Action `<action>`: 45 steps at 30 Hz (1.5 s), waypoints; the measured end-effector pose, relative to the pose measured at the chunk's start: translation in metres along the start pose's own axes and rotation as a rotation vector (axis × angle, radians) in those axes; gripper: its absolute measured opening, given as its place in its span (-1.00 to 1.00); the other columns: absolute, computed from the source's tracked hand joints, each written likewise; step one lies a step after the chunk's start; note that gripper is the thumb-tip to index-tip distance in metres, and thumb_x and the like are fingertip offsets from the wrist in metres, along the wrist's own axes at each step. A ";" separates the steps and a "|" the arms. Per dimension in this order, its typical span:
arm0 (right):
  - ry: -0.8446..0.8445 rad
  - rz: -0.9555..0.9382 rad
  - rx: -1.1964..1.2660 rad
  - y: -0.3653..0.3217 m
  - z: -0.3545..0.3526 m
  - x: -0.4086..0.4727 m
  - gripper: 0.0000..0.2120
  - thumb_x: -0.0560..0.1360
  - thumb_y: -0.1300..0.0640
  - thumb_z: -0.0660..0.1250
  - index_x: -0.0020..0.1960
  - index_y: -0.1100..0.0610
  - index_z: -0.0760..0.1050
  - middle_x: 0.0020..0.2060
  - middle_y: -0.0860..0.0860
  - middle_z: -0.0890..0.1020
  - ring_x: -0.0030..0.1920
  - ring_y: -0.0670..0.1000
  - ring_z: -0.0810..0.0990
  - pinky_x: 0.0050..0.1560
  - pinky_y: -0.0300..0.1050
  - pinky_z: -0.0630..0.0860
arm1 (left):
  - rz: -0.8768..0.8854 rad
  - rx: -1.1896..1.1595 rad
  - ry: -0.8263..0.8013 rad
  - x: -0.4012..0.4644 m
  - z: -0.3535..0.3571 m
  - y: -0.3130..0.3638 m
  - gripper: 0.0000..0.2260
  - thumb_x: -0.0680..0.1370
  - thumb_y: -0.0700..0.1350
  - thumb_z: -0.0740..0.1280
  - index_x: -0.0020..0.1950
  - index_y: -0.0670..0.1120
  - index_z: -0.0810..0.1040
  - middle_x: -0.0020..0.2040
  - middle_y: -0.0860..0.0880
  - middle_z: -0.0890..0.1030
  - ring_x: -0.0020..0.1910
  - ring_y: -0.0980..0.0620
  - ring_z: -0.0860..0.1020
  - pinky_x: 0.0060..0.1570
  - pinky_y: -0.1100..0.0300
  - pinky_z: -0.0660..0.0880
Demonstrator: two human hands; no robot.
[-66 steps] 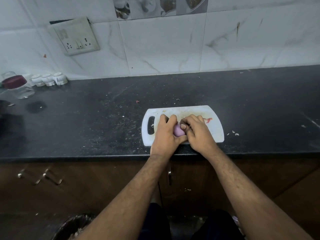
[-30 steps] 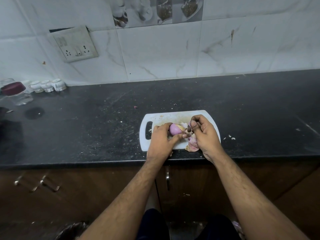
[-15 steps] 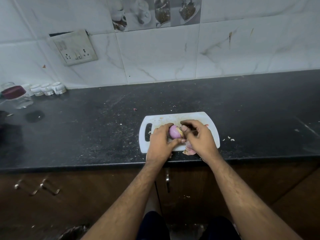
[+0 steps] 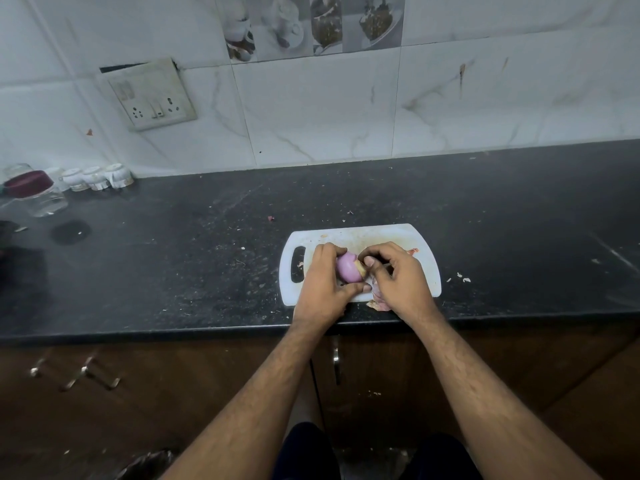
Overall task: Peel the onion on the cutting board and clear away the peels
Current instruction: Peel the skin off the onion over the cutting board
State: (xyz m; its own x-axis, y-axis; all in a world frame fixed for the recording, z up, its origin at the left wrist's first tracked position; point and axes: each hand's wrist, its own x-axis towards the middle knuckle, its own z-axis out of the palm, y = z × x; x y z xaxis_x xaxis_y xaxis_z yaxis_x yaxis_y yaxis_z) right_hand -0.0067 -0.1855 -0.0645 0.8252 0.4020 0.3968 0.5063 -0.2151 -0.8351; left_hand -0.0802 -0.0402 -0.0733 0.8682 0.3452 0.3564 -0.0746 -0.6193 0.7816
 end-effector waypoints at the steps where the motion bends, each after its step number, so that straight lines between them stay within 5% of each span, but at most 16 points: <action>1: 0.001 0.007 0.007 -0.001 0.000 -0.001 -0.82 0.60 0.25 0.34 -0.01 0.00 0.64 -0.06 -0.15 0.64 -0.07 -0.14 0.63 -0.02 -0.33 0.50 | 0.000 0.003 0.002 0.000 0.000 0.000 -0.44 0.33 -0.08 0.68 0.16 -0.02 0.43 0.10 0.03 0.49 0.07 0.19 0.48 0.00 0.46 0.39; 4: 0.006 0.050 0.088 -0.006 0.001 -0.004 -0.91 0.59 0.17 0.40 -0.03 -0.01 0.62 -0.09 -0.11 0.61 -0.43 -0.05 0.59 -0.43 -0.17 0.52 | -0.004 0.018 0.013 0.000 0.000 0.001 -0.45 0.31 -0.07 0.69 0.12 -0.06 0.43 0.07 0.03 0.46 0.02 0.27 0.44 -0.04 0.47 0.38; 6: 0.010 0.049 0.117 -0.005 0.001 -0.005 -0.96 0.56 0.15 0.46 -0.04 0.02 0.63 -0.10 -0.09 0.60 -0.48 -0.13 0.52 -0.51 -0.20 0.45 | -0.006 0.025 0.020 0.000 0.000 0.001 -0.45 0.31 -0.09 0.69 0.09 -0.08 0.42 0.05 0.03 0.42 -0.01 0.37 0.41 -0.05 0.51 0.37; 11: 0.020 0.077 0.096 -0.001 0.000 -0.002 -0.93 0.50 0.13 0.51 -0.03 0.01 0.68 -0.11 -0.17 0.62 -0.21 -0.12 0.62 -0.21 -0.15 0.55 | 0.009 0.020 0.001 -0.001 -0.002 0.004 -0.44 0.33 -0.07 0.69 0.11 -0.07 0.40 0.07 0.05 0.39 0.00 0.47 0.39 -0.03 0.56 0.37; 16: -0.001 0.099 0.088 -0.002 -0.001 -0.001 -0.90 0.51 0.13 0.50 0.00 -0.04 0.67 -0.08 -0.20 0.67 -0.04 -0.14 0.64 -0.09 -0.10 0.61 | 0.015 -0.056 -0.041 0.002 -0.006 -0.001 -0.52 0.40 -0.06 0.63 0.20 -0.01 0.47 0.10 0.06 0.58 0.06 0.19 0.56 0.01 0.42 0.44; 22: 0.007 0.091 0.069 -0.001 0.000 0.001 -0.87 0.55 0.20 0.44 0.05 0.01 0.67 -0.05 -0.18 0.71 0.02 -0.18 0.64 0.02 -0.24 0.55 | 0.013 -0.125 -0.121 0.002 -0.009 -0.006 -0.49 0.60 -0.01 0.46 0.51 -0.06 0.44 0.30 0.07 0.62 0.24 0.22 0.58 0.23 0.35 0.51; 26: 0.038 0.093 0.005 0.001 0.001 0.001 -0.85 0.58 0.21 0.40 -0.01 -0.04 0.65 -0.10 -0.21 0.70 -0.01 -0.24 0.63 -0.01 -0.39 0.49 | -0.005 -0.129 -0.181 0.003 -0.007 -0.005 -0.53 0.65 0.09 0.35 0.53 0.03 0.38 0.28 0.09 0.62 0.20 0.17 0.61 0.18 0.17 0.59; 31: 0.053 0.128 -0.013 0.001 0.002 0.003 -0.88 0.63 0.14 0.33 0.03 0.00 0.64 -0.14 -0.19 0.70 -0.08 -0.20 0.65 -0.06 -0.34 0.49 | -0.020 -0.123 -0.178 0.002 -0.006 -0.001 -0.58 0.68 0.03 0.31 0.52 0.02 0.35 0.13 0.07 0.62 -0.29 0.22 0.61 -0.37 0.28 0.52; 39: 0.012 0.113 -0.027 0.001 0.002 0.005 -0.95 0.56 0.12 0.43 -0.06 0.00 0.59 -0.17 -0.16 0.67 -0.13 -0.24 0.60 -0.15 -0.40 0.42 | -0.041 -0.128 -0.222 0.003 -0.010 0.000 -0.62 0.66 0.03 0.36 0.44 0.05 0.35 0.07 0.12 0.61 -0.33 0.25 0.57 -0.33 0.30 0.48; 43: -0.006 0.055 -0.093 0.001 0.005 0.003 -0.85 0.61 0.15 0.33 -0.11 -0.04 0.47 -0.18 -0.06 0.60 -0.19 -0.06 0.58 -0.34 -0.09 0.58 | -0.028 -0.153 -0.241 0.002 -0.015 -0.001 -0.61 0.62 -0.03 0.43 0.38 0.05 0.37 0.11 0.10 0.61 -0.25 0.25 0.59 -0.31 0.31 0.51; 45: -0.025 -0.008 -0.252 0.001 0.006 0.003 -0.83 0.63 0.14 0.27 -0.09 -0.09 0.42 -0.13 -0.09 0.55 -0.13 -0.08 0.54 -0.29 -0.11 0.53 | -0.019 -0.156 -0.243 0.001 -0.016 -0.001 -0.60 0.60 -0.06 0.46 0.37 0.04 0.38 0.12 0.11 0.61 -0.19 0.25 0.60 -0.25 0.29 0.52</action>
State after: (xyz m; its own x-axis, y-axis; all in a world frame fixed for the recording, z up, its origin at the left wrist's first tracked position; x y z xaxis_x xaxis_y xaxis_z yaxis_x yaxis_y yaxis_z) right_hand -0.0054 -0.1793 -0.0661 0.8161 0.4257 0.3908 0.5617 -0.4256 -0.7094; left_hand -0.0867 -0.0278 -0.0653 0.9607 0.1653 0.2229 -0.1157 -0.4915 0.8632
